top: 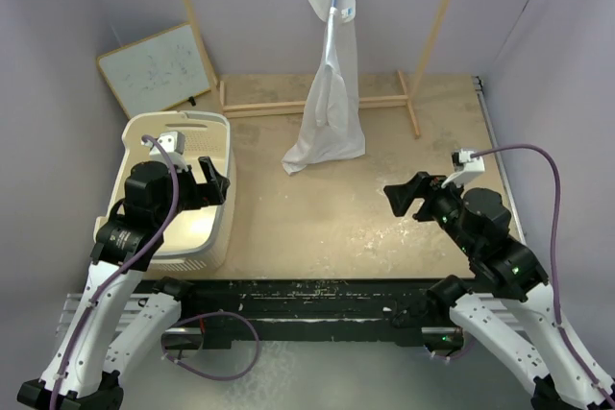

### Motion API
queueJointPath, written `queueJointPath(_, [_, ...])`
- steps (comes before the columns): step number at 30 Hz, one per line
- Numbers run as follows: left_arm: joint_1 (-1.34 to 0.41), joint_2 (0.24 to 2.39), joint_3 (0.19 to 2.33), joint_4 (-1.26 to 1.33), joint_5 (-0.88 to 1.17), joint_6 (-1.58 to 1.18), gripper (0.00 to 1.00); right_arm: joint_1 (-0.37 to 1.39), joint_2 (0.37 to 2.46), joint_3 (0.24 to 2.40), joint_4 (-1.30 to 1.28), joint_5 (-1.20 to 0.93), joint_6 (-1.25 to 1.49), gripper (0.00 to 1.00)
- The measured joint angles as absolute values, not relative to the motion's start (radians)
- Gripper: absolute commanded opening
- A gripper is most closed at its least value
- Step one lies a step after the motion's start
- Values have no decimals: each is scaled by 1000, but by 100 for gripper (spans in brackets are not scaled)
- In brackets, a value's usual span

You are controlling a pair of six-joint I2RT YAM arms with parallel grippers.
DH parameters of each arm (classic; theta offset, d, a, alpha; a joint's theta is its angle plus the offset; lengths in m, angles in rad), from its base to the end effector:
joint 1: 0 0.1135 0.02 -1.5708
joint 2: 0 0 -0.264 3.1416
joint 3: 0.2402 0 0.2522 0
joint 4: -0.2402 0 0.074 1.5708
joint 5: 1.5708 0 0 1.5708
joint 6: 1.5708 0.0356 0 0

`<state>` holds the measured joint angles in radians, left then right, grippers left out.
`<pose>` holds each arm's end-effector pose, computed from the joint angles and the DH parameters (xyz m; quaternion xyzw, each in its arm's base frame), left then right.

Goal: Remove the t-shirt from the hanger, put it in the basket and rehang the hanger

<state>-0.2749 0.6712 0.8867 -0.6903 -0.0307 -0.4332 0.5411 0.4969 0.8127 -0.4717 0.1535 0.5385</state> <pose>0.1323 -0.0362 0.3386 -0.0754 0.8502 -0.1683 0.4932 0.0971 0.0520 0.3555 0.0489 0.7578 0.2831 0.5858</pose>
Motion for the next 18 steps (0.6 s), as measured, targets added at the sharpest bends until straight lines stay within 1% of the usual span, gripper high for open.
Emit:
queueJointPath(7, [-275,669,887,-690,-29,-427,99,541,557,813,-476,142,538,89])
queueJointPath(16, [-275,662,887,-690,-28,-427,99,541,556,813,-476,138,539,90])
queueJointPath(18, [-275,663,887,-690,-28,-427,99,541,559,814,-472,137,538,88])
